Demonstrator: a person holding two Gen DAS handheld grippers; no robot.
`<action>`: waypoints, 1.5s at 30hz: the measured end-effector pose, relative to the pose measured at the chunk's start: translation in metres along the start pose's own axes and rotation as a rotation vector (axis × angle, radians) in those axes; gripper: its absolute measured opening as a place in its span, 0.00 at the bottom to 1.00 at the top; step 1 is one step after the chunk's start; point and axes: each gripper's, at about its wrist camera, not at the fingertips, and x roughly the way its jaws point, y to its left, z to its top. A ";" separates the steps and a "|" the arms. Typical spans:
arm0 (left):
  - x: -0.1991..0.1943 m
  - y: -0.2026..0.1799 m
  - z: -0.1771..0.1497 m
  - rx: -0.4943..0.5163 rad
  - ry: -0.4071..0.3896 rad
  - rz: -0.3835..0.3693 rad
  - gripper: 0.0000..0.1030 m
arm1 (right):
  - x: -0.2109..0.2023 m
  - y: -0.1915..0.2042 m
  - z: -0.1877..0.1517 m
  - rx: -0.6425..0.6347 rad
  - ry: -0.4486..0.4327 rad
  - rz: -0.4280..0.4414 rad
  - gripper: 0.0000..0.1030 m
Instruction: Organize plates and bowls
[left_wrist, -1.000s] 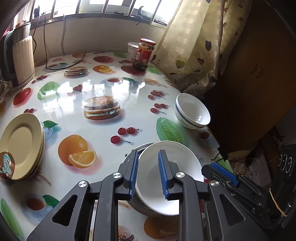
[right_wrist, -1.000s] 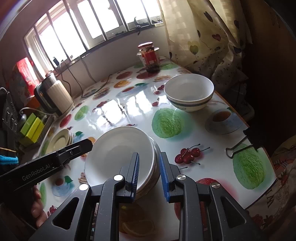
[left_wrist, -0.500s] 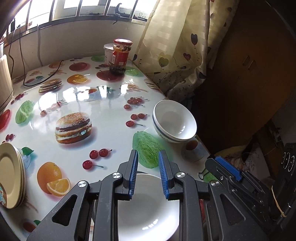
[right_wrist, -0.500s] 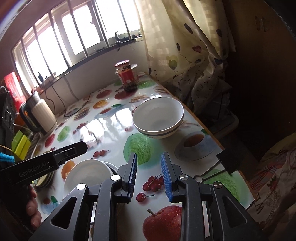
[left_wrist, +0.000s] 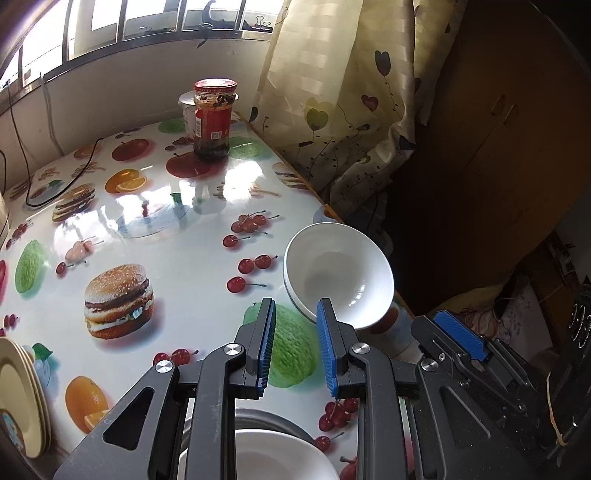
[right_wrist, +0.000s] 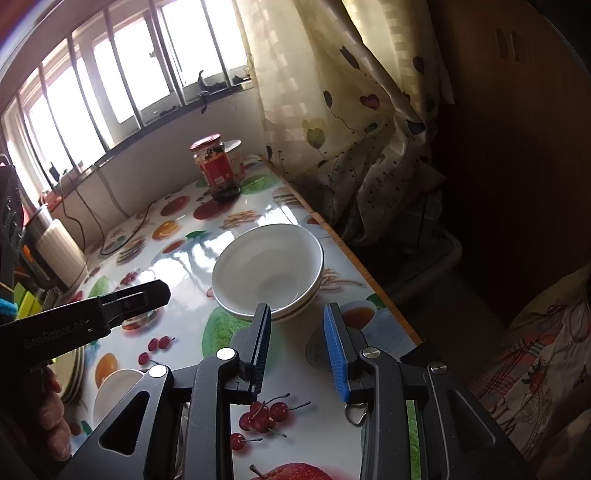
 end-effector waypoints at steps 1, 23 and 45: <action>0.003 -0.001 0.002 0.001 0.006 -0.003 0.23 | 0.003 -0.001 0.002 -0.002 -0.001 0.000 0.29; 0.054 0.002 0.019 -0.054 0.096 0.048 0.23 | 0.065 -0.015 0.026 0.004 0.082 -0.010 0.30; 0.068 0.002 0.019 -0.073 0.128 0.076 0.21 | 0.080 -0.014 0.030 -0.020 0.102 0.004 0.27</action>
